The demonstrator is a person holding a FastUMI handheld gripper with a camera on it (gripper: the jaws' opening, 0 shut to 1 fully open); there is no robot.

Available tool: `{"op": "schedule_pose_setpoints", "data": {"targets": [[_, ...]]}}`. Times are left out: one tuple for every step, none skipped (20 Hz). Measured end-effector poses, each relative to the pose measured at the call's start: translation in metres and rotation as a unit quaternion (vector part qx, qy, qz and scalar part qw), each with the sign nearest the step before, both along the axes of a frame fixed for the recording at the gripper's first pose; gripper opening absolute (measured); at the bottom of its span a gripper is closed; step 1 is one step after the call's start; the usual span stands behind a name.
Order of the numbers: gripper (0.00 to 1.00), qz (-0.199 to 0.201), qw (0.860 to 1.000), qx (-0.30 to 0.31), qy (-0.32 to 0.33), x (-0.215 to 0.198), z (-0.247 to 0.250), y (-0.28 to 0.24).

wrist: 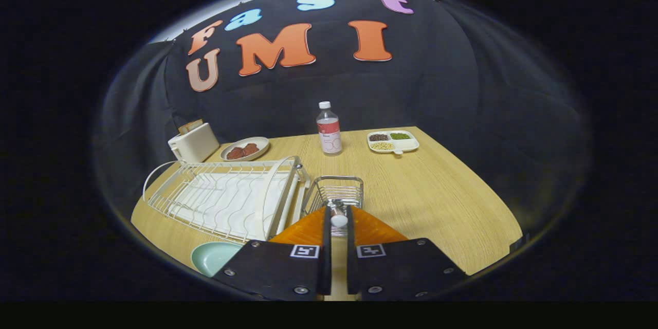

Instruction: Take the plate from the dish rack, then take the spoon from the basket and place it into the plate.

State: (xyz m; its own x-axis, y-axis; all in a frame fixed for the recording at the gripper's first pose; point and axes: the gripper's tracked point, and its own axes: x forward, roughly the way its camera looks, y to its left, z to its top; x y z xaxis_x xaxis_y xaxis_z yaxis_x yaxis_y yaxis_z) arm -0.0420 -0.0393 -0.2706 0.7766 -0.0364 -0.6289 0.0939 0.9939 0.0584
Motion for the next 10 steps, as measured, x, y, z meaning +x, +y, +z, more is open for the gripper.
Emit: {"op": "schedule_pose_setpoints", "data": {"targets": [[0.11,0.002,1.0,0.003,0.001,0.001,0.002,0.0],[0.11,0.004,1.0,0.006,0.001,0.001,0.004,0.002],[0.1,0.005,1.0,0.008,0.0,0.001,0.008,0.0],[0.1,0.005,1.0,0.01,-0.003,0.001,0.013,0.0],[0.1,0.005,1.0,0.013,-0.002,0.0,0.016,0.0],[0.1,0.006,1.0,0.016,-0.004,-0.002,0.02,0.0],[0.1,0.007,1.0,0.015,-0.006,-0.002,0.025,0.0],[0.1,0.008,1.0,0.014,-0.005,-0.003,0.026,-0.001],[0.1,0.007,1.0,0.014,-0.006,-0.005,0.031,-0.002],[0.1,0.006,1.0,0.016,-0.006,-0.007,0.035,-0.003]]}}
